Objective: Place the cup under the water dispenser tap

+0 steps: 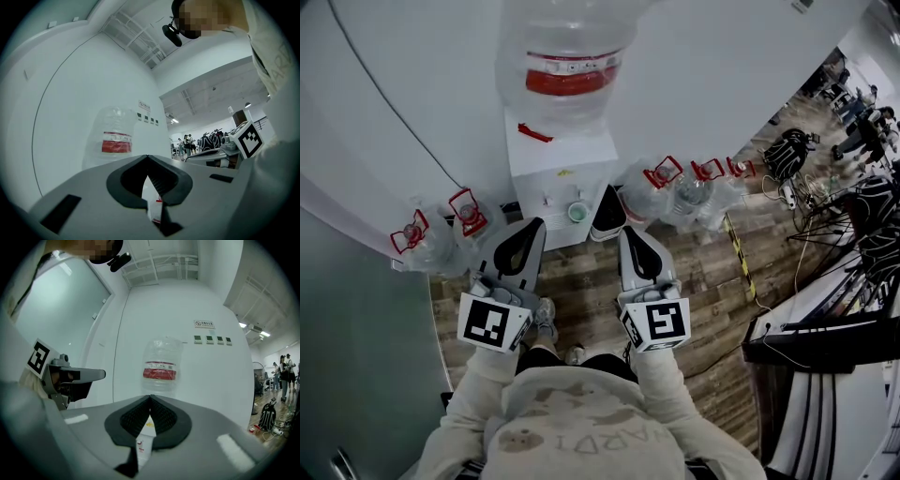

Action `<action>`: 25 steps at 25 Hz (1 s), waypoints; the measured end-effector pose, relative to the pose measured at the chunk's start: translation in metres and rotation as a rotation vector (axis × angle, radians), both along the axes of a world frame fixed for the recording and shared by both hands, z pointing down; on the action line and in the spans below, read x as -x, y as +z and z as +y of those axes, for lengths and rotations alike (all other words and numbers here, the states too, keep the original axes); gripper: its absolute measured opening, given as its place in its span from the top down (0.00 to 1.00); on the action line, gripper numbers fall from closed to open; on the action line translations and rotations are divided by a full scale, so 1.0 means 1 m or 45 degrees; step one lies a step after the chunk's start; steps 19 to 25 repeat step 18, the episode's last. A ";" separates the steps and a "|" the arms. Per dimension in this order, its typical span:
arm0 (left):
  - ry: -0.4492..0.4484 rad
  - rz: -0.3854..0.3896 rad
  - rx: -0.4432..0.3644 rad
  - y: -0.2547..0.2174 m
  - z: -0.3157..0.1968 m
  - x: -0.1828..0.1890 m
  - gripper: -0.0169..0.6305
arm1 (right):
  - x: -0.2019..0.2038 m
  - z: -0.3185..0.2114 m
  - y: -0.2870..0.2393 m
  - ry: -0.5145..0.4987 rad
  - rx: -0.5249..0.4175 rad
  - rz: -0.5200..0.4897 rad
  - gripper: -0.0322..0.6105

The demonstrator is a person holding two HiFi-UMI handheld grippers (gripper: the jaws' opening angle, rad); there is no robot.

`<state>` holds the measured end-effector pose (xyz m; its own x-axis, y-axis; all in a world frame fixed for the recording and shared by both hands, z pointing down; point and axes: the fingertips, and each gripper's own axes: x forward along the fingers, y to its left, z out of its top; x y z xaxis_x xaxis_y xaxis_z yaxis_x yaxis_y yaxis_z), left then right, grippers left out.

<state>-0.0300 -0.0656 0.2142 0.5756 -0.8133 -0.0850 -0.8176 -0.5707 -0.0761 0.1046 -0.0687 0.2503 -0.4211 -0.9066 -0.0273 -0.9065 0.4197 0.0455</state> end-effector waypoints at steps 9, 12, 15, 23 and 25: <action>0.008 0.016 -0.007 -0.003 0.005 -0.004 0.97 | -0.004 0.008 -0.009 0.007 -0.027 0.002 0.94; 0.009 0.020 -0.006 -0.003 0.005 -0.005 0.97 | -0.006 0.009 -0.010 0.009 -0.030 0.012 0.94; 0.007 0.041 0.013 -0.004 0.005 -0.006 0.97 | -0.007 0.009 -0.012 0.011 -0.035 0.023 0.94; 0.011 0.034 0.004 -0.005 0.005 -0.008 0.97 | -0.008 0.010 -0.014 0.015 -0.039 0.027 0.94; 0.011 0.034 0.004 -0.005 0.005 -0.008 0.97 | -0.008 0.010 -0.014 0.015 -0.039 0.027 0.94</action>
